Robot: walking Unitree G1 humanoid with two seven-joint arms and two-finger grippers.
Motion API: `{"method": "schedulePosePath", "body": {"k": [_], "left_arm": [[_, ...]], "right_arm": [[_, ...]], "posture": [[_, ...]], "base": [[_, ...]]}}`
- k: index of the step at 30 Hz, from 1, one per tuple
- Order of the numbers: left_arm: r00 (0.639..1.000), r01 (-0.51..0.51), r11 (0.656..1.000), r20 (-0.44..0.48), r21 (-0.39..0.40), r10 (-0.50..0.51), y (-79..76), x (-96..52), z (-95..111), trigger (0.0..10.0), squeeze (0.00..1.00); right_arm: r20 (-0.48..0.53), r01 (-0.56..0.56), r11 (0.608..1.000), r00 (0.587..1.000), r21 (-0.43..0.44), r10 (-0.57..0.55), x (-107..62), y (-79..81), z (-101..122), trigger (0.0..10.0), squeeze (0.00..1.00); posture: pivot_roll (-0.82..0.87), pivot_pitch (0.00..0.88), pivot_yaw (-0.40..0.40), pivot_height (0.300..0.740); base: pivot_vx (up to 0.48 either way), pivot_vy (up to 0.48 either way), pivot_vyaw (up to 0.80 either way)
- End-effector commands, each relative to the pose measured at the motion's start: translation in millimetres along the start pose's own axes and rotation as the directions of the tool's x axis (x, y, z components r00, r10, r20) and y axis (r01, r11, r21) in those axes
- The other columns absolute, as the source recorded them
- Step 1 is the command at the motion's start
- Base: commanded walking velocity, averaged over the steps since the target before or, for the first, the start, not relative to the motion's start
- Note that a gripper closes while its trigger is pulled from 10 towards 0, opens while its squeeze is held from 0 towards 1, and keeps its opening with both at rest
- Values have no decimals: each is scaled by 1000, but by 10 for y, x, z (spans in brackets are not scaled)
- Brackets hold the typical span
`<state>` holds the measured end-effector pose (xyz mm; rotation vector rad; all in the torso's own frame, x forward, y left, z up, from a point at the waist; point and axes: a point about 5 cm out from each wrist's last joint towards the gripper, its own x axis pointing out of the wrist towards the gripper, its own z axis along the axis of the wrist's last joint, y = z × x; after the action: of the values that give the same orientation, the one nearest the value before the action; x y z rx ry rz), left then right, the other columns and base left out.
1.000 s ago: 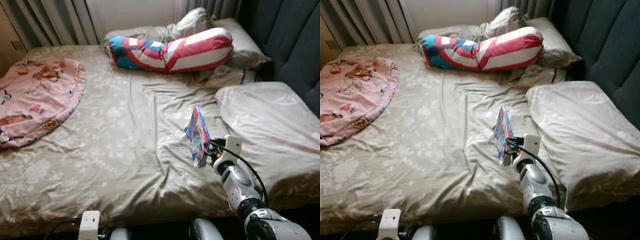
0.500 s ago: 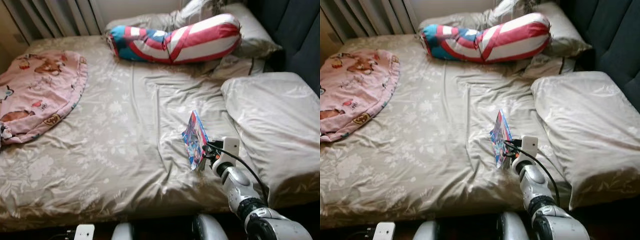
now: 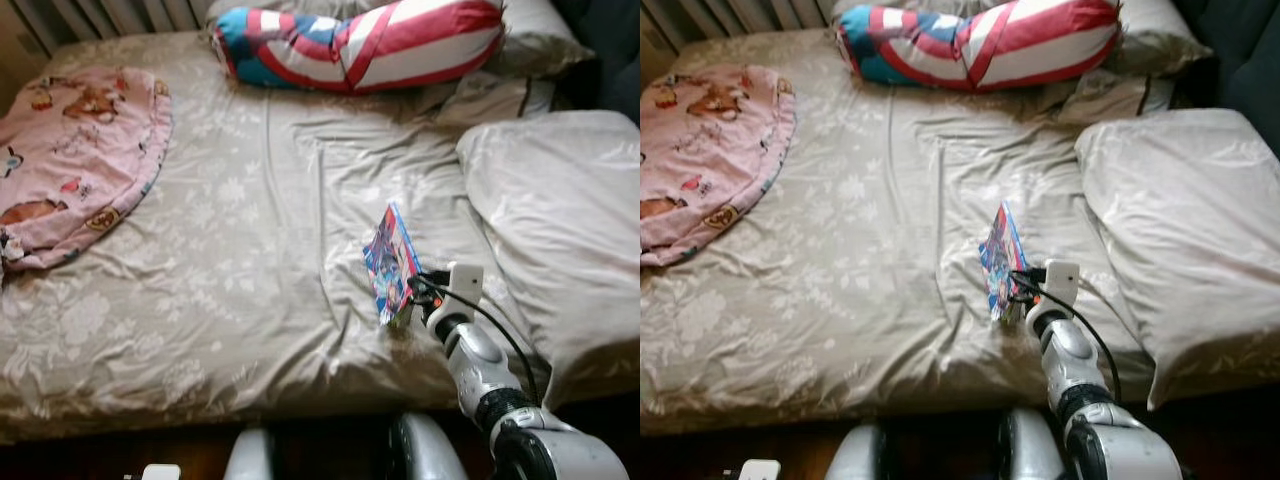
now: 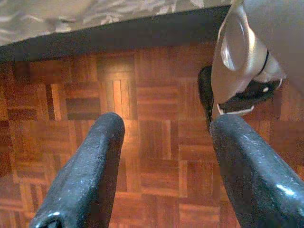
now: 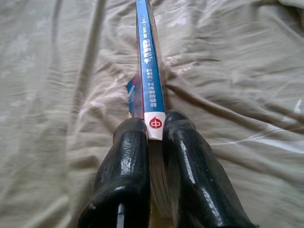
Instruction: Clean up the room
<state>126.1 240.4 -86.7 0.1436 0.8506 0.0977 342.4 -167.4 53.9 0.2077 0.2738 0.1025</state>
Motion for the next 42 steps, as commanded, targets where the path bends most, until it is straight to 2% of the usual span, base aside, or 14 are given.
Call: {"method": "schedulePosePath", "body": {"k": [1, 5, 8, 15, 26, 27, 28, 30, 31, 33, 34, 35, 42], "left_arm": [[999, 2, 1000, -32, 23, -1, 37, -55, -114, 10000, 0], [1000, 13, 999, -27, 30, -12, 24, -65, -125, 10000, 0], [1000, 19, 999, -23, 32, -18, 18, -62, -118, 10000, 0], [1000, 24, 999, -20, 35, -23, 5, -59, -111, 10000, 0], [1000, 30, 999, -4, 37, -30, -10, -44, -68, 10000, 0], [999, 32, 999, -2, 38, -32, -16, -39, -58, 10000, 0], [999, 32, 999, -2, 38, -32, -16, -39, -58, 10000, 0], [999, 34, 999, -3, 38, -34, -22, -32, -49, 10000, 0], [999, 34, 999, -4, 38, -34, -24, -30, -47, 10000, 0], [999, 36, 999, -8, 38, -35, -30, -26, -46, 10000, 0], [999, 37, 999, -11, 39, -36, -34, -24, -47, 10000, 0], [999, 38, 999, -13, 39, -37, -40, -21, -45, 10000, 0], [999, 40, 998, -16, 39, -39, -49, -15, -40, 10000, 0]], "right_arm": [[-1, 22, 1000, 1000, -4, -22, -3, -18, -3, 10000, 0], [-38, 126, 989, 991, -75, -130, -68, -191, -78, 10000, 0], [-34, 165, 984, 985, -61, -167, -99, -272, -84, 10000, 0], [-50, 195, 978, 979, -74, -198, -125, -334, -110, 10000, 0], [-39, 223, 971, 973, -81, -227, -115, -345, -76, 10000, 0], [-36, 228, 970, 972, -83, -231, -115, -356, -64, 10000, 157], [-36, 228, 970, 972, -83, -231, -115, -356, -64, 10000, 157], [-34, 232, 969, 971, -85, -236, -116, -370, -55, 10000, 514], [-33, 234, 969, 971, -85, -237, -117, -375, -52, 10000, 553], [-31, 238, 967, 970, -87, -241, -120, -386, -47, 10000, 557], [-30, 241, 967, 969, -88, -244, -123, -393, -46, 10000, 647], [-30, 247, 965, 968, -91, -250, -126, -404, -45, 10000, 671], [-25, 275, 957, 960, -94, -279, -139, -448, -34, 10000, 667]], "posture": [[77, 277, 80, 647], [74, 285, 84, 647], [72, 289, 86, 647], [71, 289, 86, 647], [68, 287, 86, 647], [65, 285, 85, 647], [65, 285, 85, 647], [62, 283, 84, 647], [62, 283, 84, 647], [61, 280, 84, 647], [61, 280, 84, 647], [59, 278, 82, 647], [56, 274, 81, 647]], "base": [[0, 0, 0], [0, 0, 0], [0, 0, 0], [0, 0, 0], [0, 0, 0], [0, 0, 0], [0, 0, 0], [0, 0, 0], [0, 0, 0], [0, 0, 0], [0, 0, 0], [0, 0, 0], [0, 0, 0]]}}
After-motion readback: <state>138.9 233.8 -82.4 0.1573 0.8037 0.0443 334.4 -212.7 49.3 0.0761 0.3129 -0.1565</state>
